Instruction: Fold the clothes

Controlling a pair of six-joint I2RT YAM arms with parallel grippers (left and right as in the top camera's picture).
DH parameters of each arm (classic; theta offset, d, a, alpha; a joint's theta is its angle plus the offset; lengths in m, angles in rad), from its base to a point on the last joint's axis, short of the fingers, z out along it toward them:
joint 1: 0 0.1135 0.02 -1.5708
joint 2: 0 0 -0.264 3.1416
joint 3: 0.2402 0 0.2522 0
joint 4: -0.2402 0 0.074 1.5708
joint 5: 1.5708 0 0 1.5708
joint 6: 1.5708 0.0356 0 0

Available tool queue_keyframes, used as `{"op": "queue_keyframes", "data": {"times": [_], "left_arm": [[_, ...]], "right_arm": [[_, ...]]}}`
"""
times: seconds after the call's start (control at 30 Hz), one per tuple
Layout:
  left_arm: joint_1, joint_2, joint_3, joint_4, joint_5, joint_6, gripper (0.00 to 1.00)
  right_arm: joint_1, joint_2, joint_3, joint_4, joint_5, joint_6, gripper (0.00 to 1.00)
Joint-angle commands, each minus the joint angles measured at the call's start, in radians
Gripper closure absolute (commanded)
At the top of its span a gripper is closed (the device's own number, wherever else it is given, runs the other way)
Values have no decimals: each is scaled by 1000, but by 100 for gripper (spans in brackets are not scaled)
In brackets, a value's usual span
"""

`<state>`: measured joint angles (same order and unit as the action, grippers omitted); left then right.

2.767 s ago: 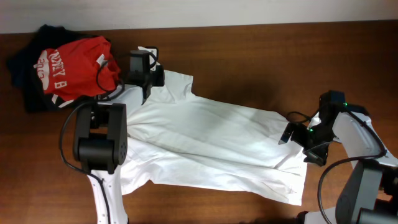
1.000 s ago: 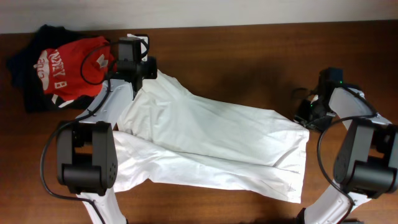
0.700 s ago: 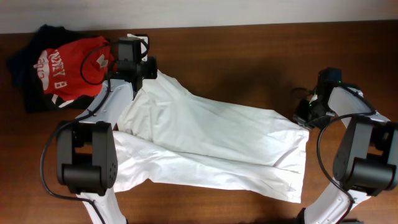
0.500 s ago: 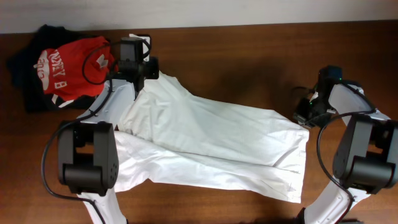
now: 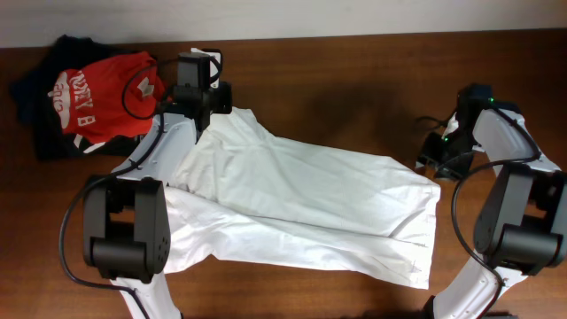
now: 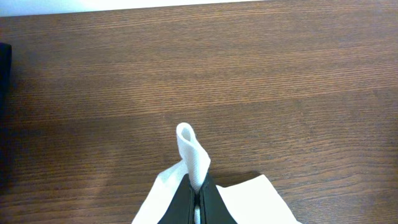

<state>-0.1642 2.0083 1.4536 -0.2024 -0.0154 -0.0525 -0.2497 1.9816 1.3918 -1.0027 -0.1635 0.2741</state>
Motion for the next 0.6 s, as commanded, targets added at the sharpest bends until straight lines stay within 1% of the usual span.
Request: {"op": "queue_keyframes", "data": {"times": [0.0, 0.2, 0.27, 0.37, 0.43, 0.47, 0.53, 0.57], "left_arm": [[2, -34, 8, -2, -4, 1, 99], [2, -34, 8, -1, -4, 1, 99], [2, -34, 8, -1, -4, 1, 99], [5, -34, 8, -2, -4, 1, 99], [5, -34, 8, -5, -4, 1, 99], [5, -34, 8, -5, -4, 1, 99], [4, -34, 8, -6, -3, 1, 99], [3, -42, 8, -19, -4, 1, 99]], "right_arm": [[17, 7, -59, 43, -6, -15, 45], [60, 7, -103, 95, 3, -11, 46], [74, 7, -105, 111, 45, 15, 57], [87, 7, -106, 125, 71, 22, 76], [84, 7, -106, 129, 72, 22, 92], [84, 7, -106, 133, 74, 23, 96], [84, 7, -100, 134, 75, 24, 96], [84, 7, -96, 126, 93, 56, 96]]}}
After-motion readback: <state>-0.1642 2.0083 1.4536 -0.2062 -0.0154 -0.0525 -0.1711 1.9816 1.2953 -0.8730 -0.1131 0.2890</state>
